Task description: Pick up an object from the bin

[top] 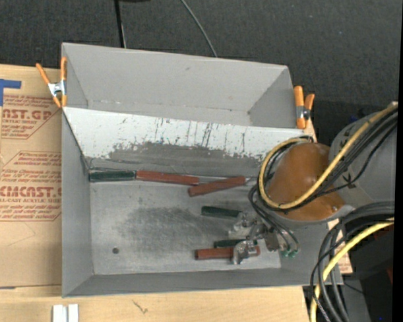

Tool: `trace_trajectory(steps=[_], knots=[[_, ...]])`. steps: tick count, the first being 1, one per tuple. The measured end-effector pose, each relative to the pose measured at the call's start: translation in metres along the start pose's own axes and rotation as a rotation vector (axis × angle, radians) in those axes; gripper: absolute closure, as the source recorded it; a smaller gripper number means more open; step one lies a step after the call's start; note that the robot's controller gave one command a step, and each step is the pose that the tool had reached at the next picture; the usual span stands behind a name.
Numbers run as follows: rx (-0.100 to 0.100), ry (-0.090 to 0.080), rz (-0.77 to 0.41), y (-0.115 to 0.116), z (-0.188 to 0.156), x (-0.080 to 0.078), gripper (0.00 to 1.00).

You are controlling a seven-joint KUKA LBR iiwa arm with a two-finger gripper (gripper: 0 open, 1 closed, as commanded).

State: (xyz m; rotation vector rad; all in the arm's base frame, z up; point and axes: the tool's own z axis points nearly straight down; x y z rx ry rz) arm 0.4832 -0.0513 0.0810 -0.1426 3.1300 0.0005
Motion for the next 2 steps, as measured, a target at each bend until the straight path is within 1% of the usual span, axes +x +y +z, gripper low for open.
trace_trajectory(steps=[1,2], knots=[[-0.001,0.013,-0.001,0.001,-0.016,0.002,1.0],[0.0,0.008,0.0,0.0,-0.033,0.001,1.0]])
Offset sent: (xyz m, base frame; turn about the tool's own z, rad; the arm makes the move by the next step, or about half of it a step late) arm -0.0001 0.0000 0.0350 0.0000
